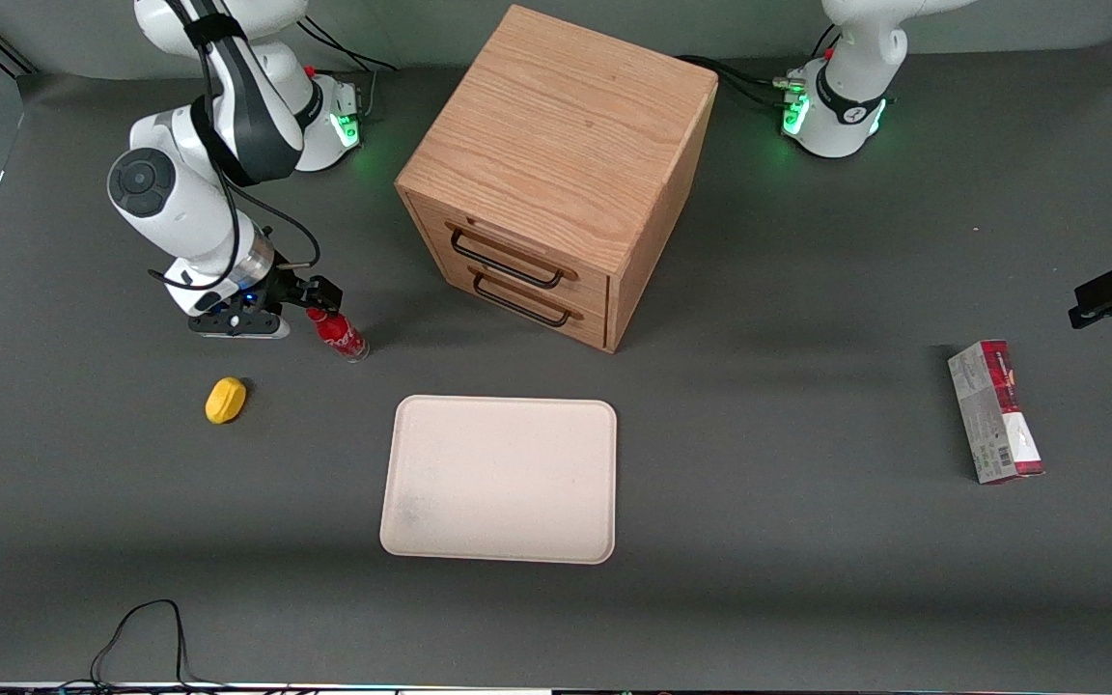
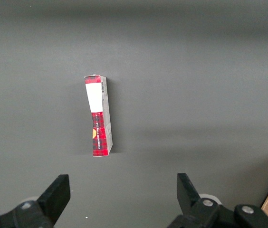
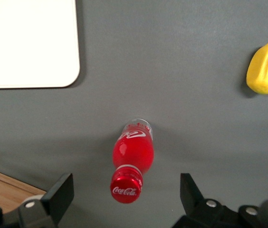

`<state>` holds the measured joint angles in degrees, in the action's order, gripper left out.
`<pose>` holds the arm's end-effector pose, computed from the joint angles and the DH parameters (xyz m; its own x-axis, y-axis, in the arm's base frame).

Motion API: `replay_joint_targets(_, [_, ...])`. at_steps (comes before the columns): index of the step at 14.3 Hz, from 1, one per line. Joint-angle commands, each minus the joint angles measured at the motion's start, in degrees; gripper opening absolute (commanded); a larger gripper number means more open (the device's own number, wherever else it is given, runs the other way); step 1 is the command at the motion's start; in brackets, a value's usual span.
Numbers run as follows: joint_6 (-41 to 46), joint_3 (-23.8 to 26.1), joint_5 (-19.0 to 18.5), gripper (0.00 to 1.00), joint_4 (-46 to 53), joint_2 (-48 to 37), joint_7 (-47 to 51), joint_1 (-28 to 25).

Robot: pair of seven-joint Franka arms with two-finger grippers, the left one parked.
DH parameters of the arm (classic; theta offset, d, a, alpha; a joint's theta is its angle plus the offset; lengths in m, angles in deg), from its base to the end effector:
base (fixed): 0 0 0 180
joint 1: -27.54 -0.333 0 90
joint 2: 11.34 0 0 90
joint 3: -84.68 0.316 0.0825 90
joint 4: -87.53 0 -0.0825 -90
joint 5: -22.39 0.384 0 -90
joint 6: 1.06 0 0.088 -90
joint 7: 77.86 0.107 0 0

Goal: Place coke bottle on tray
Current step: 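Close the right gripper around the bottle's neck and cap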

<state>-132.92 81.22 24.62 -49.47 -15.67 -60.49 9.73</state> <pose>0.4679 0.1206 0.3464 0.9966 -0.0783 -0.0240 -0.0789 -0.9965 -0.0272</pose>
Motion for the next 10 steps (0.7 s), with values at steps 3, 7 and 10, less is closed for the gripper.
replay_joint_targets(3, [-4.1,-0.5,-0.9,0.98,-3.7,-0.8,-0.8,-1.4])
replay_joint_targets(7, [-4.2,-0.5,-1.8,0.90,-3.9,-0.7,-0.8,-1.4])
replay_joint_targets(10, [-4.2,-0.5,-2.0,0.72,-3.9,-0.5,-0.8,-1.4])
